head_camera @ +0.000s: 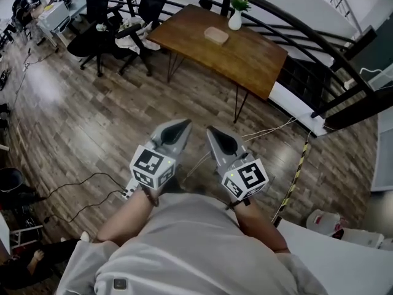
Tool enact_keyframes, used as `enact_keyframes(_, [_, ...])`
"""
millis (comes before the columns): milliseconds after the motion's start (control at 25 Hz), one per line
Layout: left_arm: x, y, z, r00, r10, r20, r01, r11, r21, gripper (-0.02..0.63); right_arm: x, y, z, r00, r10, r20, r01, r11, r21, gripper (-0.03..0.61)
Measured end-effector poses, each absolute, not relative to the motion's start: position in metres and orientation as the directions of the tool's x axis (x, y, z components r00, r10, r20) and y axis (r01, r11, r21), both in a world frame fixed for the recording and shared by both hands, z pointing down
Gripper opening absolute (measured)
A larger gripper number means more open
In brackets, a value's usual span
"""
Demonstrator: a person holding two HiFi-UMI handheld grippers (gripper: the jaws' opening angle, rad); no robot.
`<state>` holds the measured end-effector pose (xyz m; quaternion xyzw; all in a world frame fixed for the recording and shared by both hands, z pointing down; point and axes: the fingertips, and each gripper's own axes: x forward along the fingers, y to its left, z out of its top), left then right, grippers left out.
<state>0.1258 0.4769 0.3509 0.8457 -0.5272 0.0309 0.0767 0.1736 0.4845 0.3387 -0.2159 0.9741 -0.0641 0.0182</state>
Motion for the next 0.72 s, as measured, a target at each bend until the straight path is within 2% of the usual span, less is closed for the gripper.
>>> enact_keyframes(480, [0.128,0.390,0.351,0.529,-0.840,0.123,-0.848,-0.516,0.122,0.003,0.166,0.403,0.334,-0.878,-0.479,-0.001,-0.476,0.872,-0.113,0.006])
enact_keyframes(720, [0.082,0.343,0.355,0.555,-0.823,0.122,-0.831,-0.542,0.123,0.003,0.122,0.356,0.340,-0.860,-0.510,0.009,-0.507,0.852,-0.129,0.006])
